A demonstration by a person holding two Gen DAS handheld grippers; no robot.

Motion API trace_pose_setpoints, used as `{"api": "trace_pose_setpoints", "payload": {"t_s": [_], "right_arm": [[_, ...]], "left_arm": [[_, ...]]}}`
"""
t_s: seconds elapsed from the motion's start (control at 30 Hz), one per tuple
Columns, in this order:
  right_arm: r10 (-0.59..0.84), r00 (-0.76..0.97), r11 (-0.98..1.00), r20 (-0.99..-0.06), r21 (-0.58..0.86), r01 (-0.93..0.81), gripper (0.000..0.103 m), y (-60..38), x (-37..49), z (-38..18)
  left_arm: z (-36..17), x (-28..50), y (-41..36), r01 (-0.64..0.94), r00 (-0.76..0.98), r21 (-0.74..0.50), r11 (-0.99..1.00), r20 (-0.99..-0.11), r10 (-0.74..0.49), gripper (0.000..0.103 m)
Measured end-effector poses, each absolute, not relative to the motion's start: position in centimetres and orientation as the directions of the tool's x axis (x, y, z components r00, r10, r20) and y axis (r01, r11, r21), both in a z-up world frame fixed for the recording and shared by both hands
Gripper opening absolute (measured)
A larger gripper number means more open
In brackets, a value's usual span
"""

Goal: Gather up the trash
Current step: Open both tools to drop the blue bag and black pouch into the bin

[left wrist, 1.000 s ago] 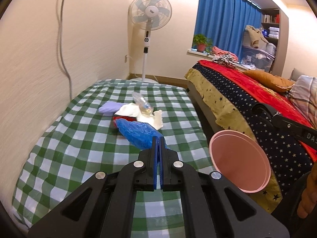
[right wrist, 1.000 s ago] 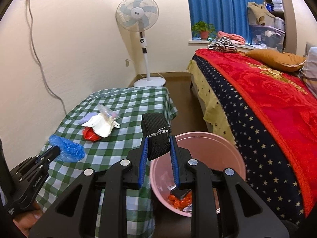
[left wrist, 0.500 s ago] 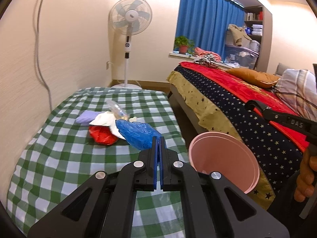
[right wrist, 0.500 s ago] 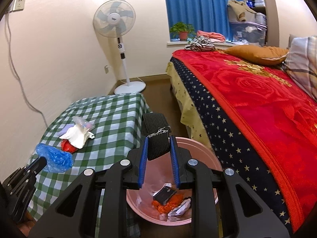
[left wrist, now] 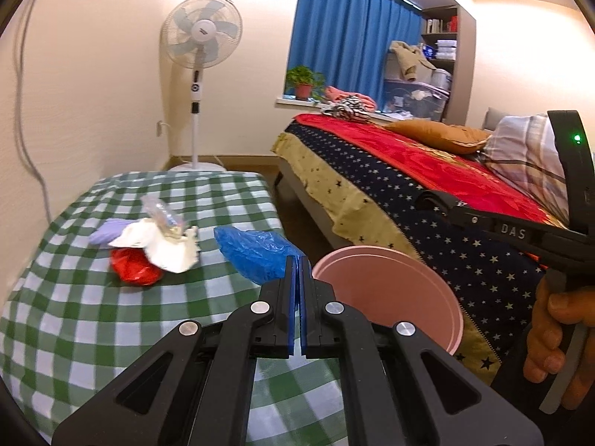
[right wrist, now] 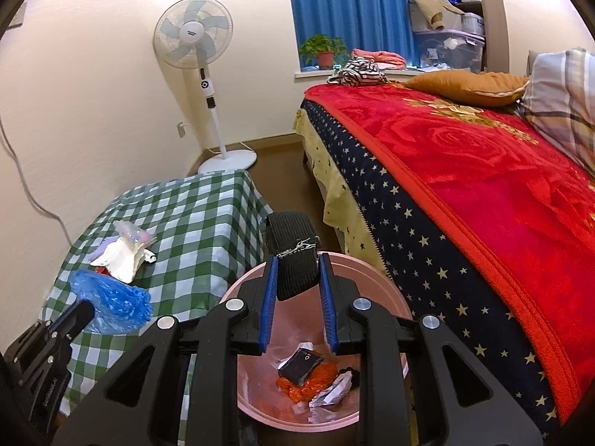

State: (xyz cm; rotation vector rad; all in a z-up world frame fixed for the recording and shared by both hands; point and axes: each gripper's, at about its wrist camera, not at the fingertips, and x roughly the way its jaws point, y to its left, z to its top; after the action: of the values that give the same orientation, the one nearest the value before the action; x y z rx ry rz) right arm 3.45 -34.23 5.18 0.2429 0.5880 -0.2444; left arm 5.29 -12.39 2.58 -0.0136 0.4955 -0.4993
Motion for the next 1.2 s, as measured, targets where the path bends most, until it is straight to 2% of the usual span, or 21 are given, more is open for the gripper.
{"api": "trace_pose_setpoints", "payload": {"t_s": [0.77, 0.87, 0.9, 0.93, 1.0, 1.2], "right_arm": [[-0.198, 0.784, 0.925, -0.588, 0.154, 0.348, 0.023, -36.2, 3.7, 4.2], [-0.2, 0.784, 0.922, -0.587, 0.158, 0.353, 0.027, -36.3, 3.6, 4.2], [-0.204, 0.784, 0.92, -0.587, 0.159, 0.358, 0.028, -36.3, 3.6, 4.2], [-0.211, 0.78, 0.916, -0.589, 0.16, 0.368, 0.037, -36.5, 3.5, 4.1], [-0.222, 0.78, 0.909, -0.586, 0.165, 0.383, 0.048, -36.7, 3.3, 4.1], [-0.227, 0.785, 0.906, -0.576, 0.17, 0.387, 0.049, -36.8, 3.0, 4.3]], "left_arm": [[-0.5, 7.6, -18.8, 0.581, 0.633, -0.204, 0.788, -0.495, -0.595, 0.001], [-0.7, 7.7, -19.3, 0.602, 0.602, -0.223, 0.767, -0.504, -0.619, 0.001], [-0.9, 7.8, -19.5, 0.608, 0.588, -0.233, 0.759, -0.512, -0.627, 0.003], [-1.2, 8.0, -19.7, 0.608, 0.574, -0.244, 0.756, -0.523, -0.63, 0.005], [-1.7, 8.1, -19.7, 0.597, 0.569, -0.25, 0.762, -0.538, -0.622, 0.023], [-1.5, 7.9, -18.8, 0.582, 0.583, -0.253, 0.773, -0.533, -0.613, 0.025]]}}
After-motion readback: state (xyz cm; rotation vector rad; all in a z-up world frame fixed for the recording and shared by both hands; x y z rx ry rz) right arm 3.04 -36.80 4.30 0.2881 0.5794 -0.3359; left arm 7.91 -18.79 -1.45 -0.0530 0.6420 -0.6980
